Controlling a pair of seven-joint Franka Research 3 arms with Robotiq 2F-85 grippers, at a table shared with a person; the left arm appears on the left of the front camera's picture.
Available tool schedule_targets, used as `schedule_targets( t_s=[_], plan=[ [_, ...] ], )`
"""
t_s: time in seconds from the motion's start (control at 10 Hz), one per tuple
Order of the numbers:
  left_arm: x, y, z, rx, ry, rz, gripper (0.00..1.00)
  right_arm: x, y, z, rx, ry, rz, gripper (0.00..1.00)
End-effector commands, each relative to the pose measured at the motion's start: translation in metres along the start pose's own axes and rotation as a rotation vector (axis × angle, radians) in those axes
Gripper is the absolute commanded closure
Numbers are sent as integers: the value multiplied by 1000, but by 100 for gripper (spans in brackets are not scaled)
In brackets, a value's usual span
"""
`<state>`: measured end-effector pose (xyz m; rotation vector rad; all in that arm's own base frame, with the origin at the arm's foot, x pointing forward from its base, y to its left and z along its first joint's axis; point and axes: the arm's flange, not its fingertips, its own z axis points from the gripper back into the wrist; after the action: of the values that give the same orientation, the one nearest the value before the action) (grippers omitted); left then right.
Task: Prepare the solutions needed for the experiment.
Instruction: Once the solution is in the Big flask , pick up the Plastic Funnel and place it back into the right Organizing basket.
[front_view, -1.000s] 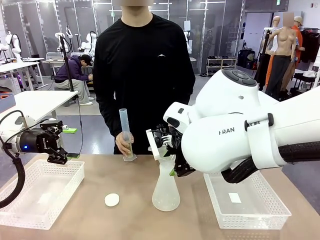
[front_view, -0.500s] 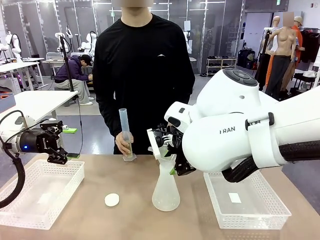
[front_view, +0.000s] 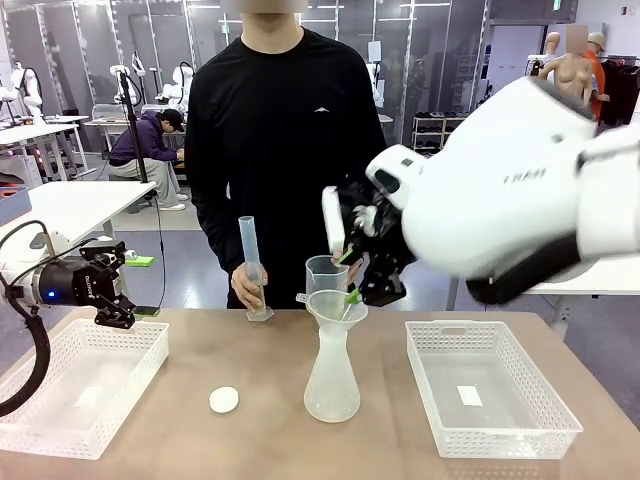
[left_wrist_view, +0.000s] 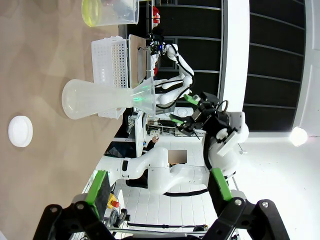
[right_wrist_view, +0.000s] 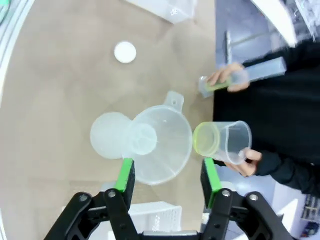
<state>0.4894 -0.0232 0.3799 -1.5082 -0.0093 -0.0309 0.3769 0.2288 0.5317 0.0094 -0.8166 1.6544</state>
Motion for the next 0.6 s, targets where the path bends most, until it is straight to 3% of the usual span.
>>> schedule_targets(
  t_s=[0.0, 0.2, 0.3, 0.5],
  plan=[
    [0, -2, 0, -4, -2, -1, 0, -33, -23, 21, 41, -68, -242, 33],
    [0, -2, 0, -4, -2, -1, 0, -79, -38, 50, 69, -1, -542, 33],
    [0, -2, 0, -4, -2, -1, 0, -101, -42, 58, 33, 72, -616, 33],
    [0, -2, 0, -4, -2, -1, 0, -137, -42, 65, 69, 98, -737, 33]
  ],
)
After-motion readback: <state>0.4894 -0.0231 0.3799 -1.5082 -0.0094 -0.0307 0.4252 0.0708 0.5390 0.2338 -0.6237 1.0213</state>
